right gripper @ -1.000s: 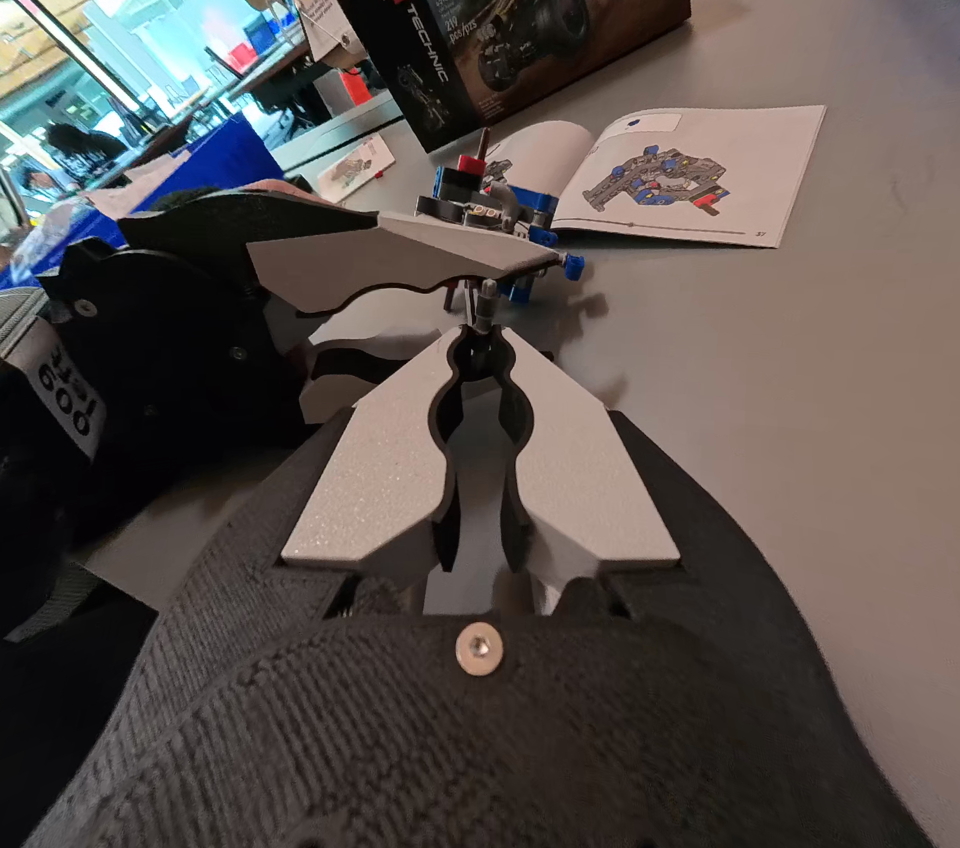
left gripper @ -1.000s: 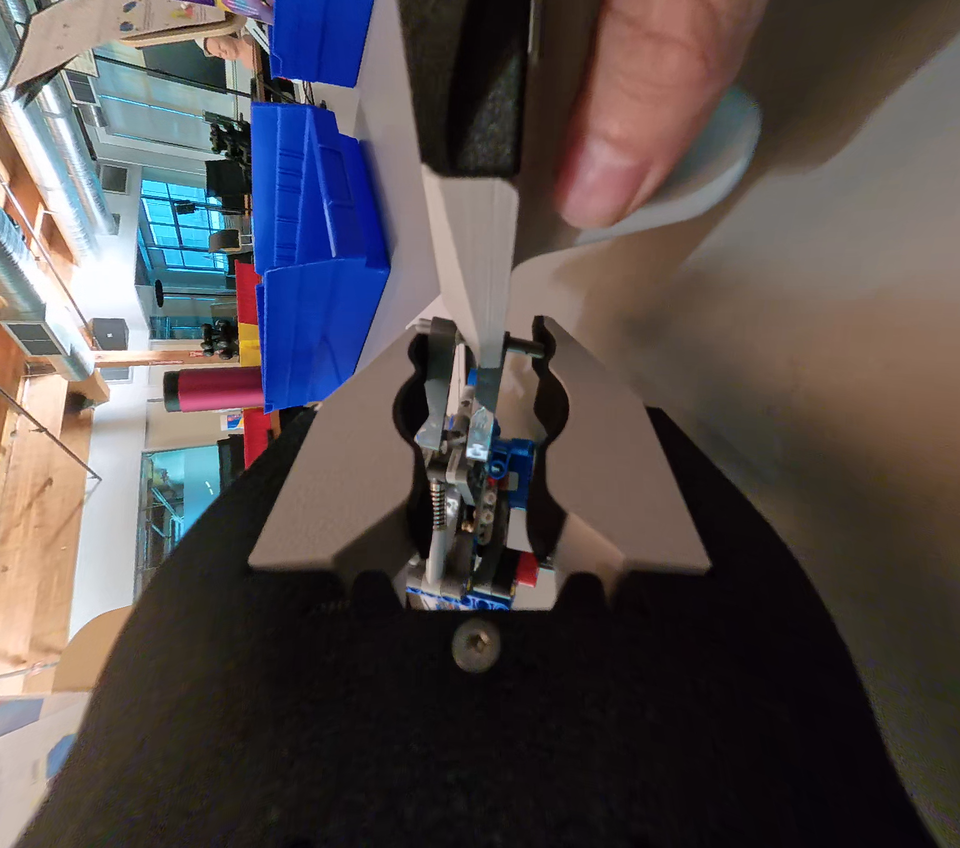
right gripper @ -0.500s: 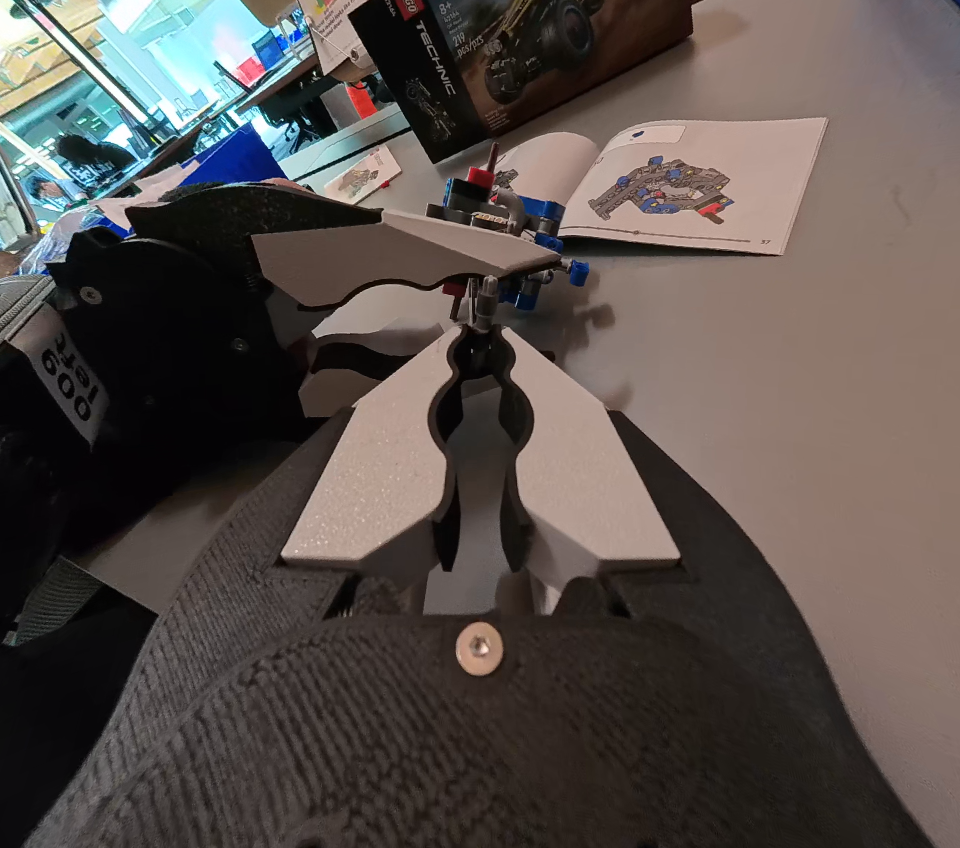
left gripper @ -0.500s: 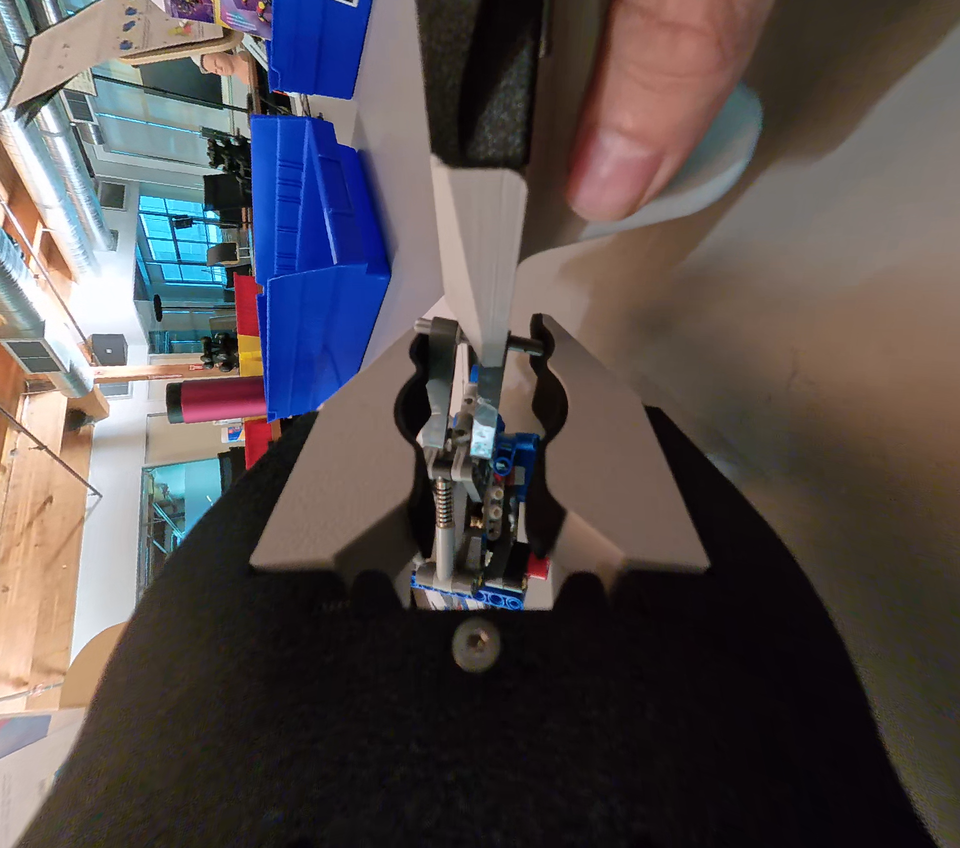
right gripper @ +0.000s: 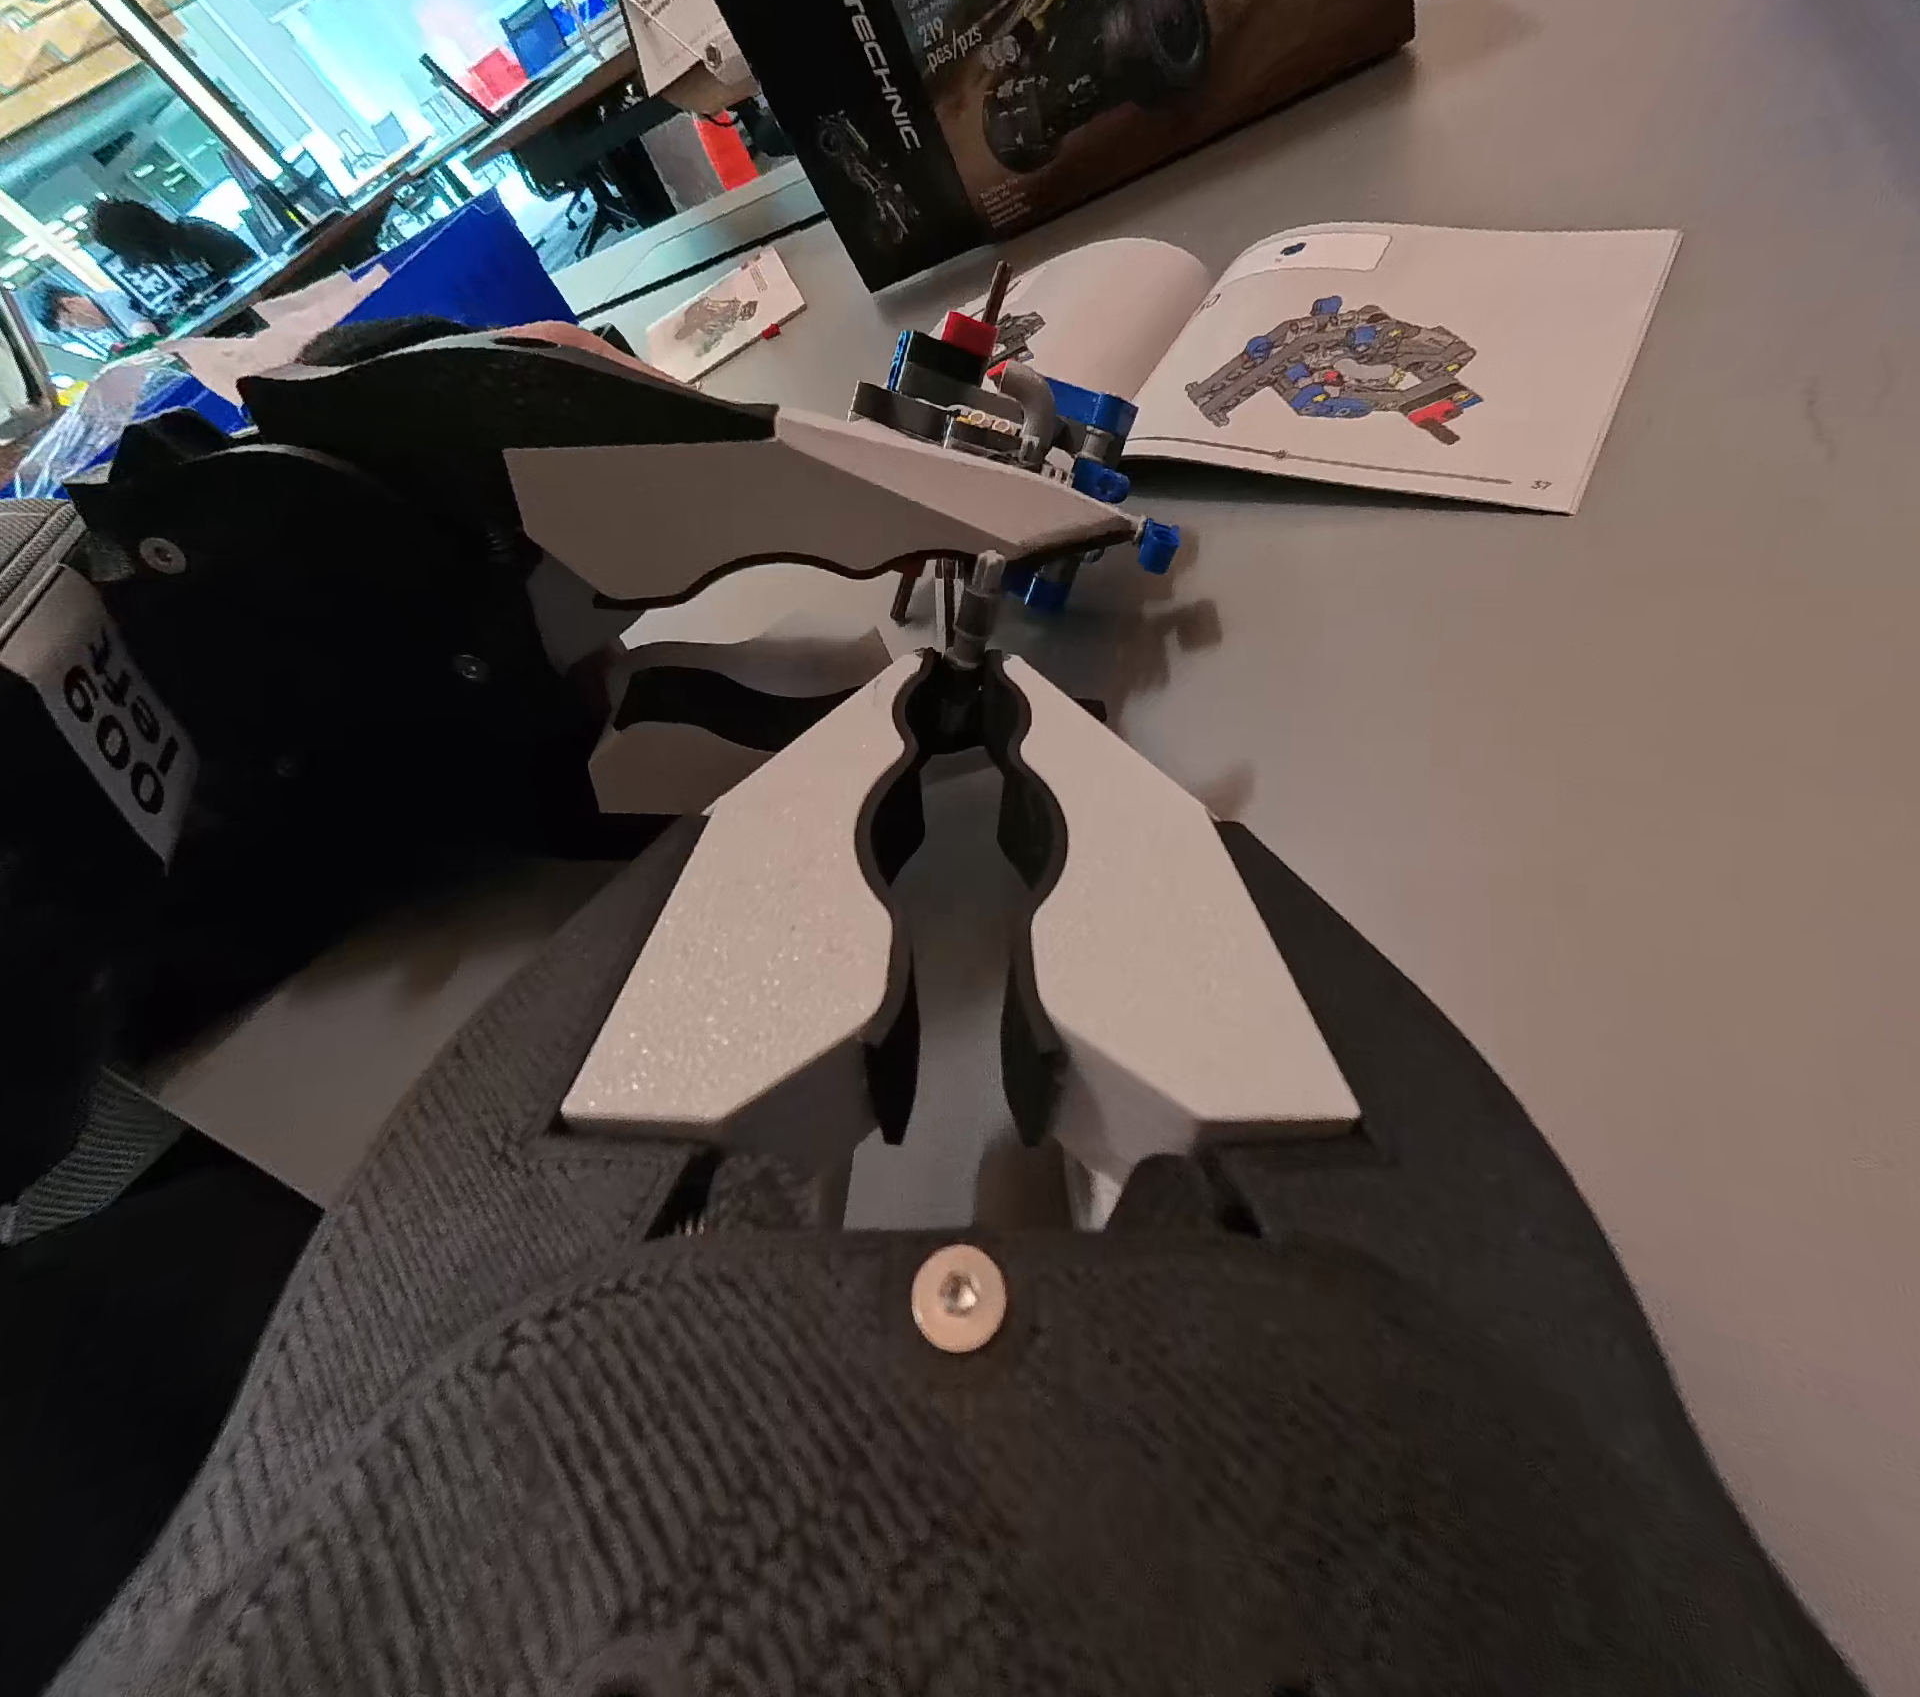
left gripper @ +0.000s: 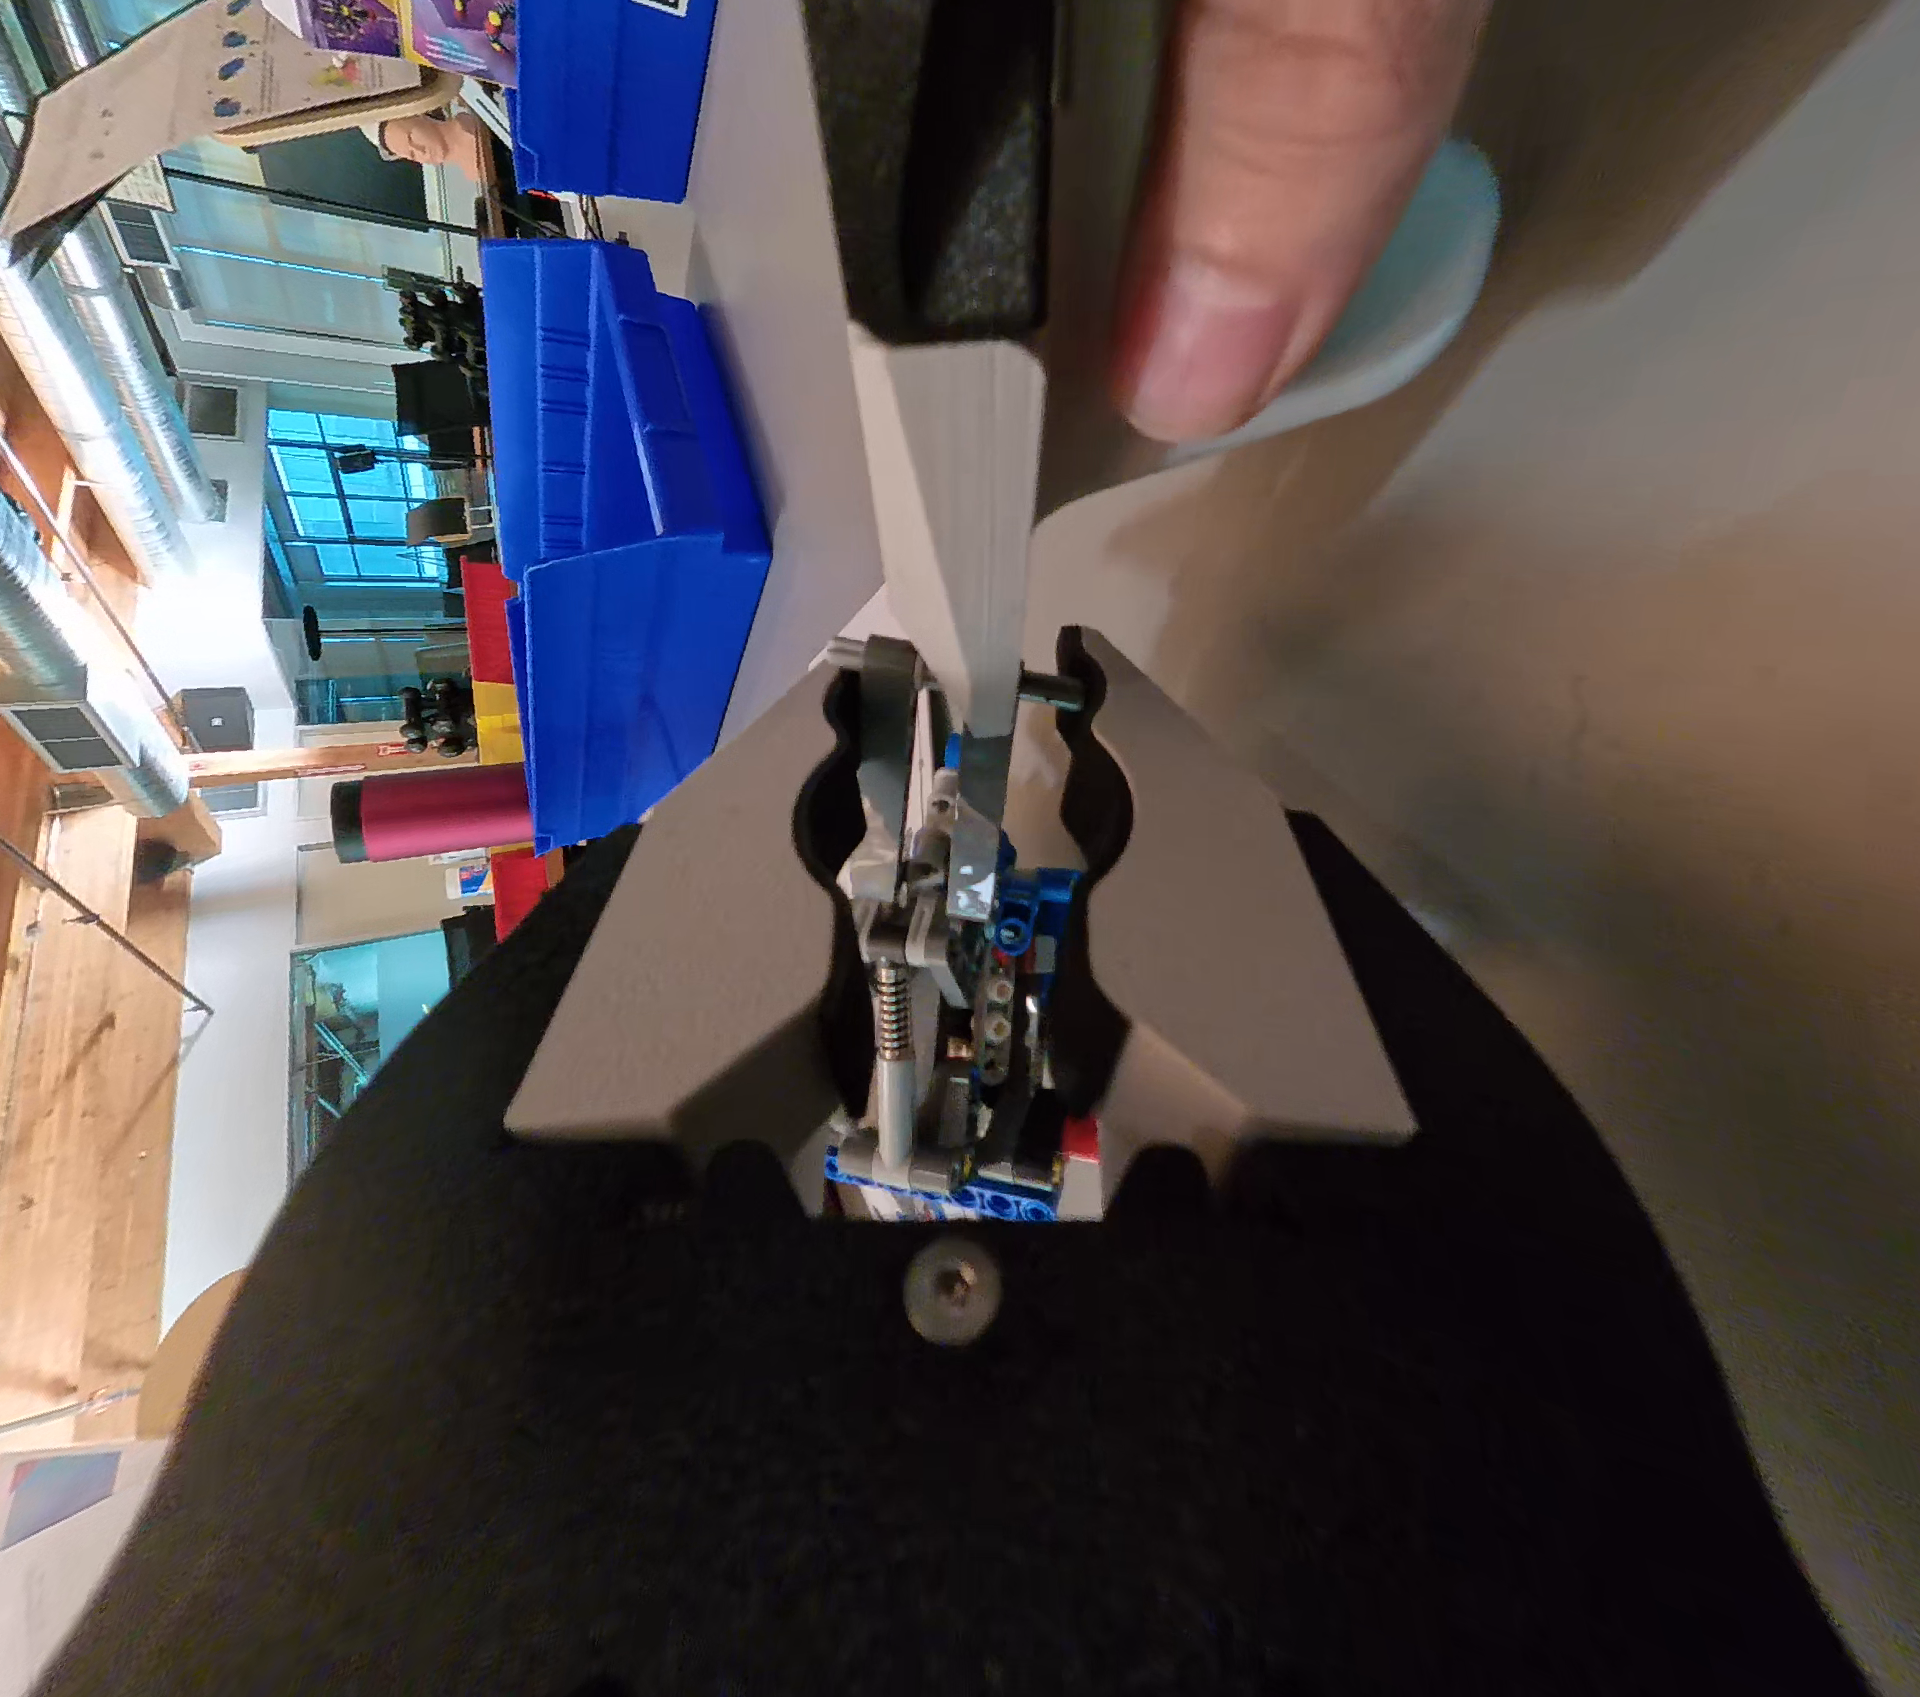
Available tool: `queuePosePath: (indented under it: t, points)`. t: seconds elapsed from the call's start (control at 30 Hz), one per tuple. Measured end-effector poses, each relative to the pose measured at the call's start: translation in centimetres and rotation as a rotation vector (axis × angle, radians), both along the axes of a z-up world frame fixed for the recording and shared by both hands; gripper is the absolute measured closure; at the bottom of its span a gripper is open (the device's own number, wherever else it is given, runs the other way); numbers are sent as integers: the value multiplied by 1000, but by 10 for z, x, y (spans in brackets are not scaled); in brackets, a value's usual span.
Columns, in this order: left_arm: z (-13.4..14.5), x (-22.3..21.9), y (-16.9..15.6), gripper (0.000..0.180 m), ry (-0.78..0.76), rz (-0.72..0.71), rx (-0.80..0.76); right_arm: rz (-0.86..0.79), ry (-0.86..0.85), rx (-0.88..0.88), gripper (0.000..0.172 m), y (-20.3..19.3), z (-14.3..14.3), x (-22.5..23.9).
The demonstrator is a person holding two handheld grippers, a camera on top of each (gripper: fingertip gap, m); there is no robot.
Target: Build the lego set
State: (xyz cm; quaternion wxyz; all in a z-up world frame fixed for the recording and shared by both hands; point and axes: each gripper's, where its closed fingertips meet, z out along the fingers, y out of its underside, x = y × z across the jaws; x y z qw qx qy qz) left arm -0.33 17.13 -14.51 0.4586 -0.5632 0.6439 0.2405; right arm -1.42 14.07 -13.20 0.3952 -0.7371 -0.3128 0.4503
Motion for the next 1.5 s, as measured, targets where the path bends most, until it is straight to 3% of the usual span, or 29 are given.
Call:
queuePosePath:
  t: [0.33, 0.7, 0.9, 1.0, 1.1, 1.17, 1.27, 1.37, 1.5]
  points:
    - [-2, 3, 0, 147, -15, -21, -21, -2, 6, -22, 166, 1, -2, 1]
    - [21, 2, -3, 134, -51, -93, 58, -23, 196, -167, 166, 11, 9, 12]
    - [39, -34, -4, 130, -146, -21, -24, 1, 193, -182, 166, 11, 7, 12]
    - [33, -64, -9, 134, -214, 72, -173, -11, 85, -146, 151, 20, 0, 20]
    - [18, -85, -17, 135, -272, 147, -295, 69, -4, -149, 134, 19, -1, 28]
    - [7, -92, -22, 139, -322, 182, -348, 112, -43, -87, 133, 25, 10, 38]
    - [-8, -101, -23, 142, -384, 255, -402, 145, -71, 98, 157, 50, 34, 44]
    - [-22, -101, -23, 142, -406, 288, -488, 265, -206, 184, 154, 71, 14, 25]
    - [-29, -94, -18, 144, -471, 276, -567, 573, -204, 210, 139, 45, -1, -13]
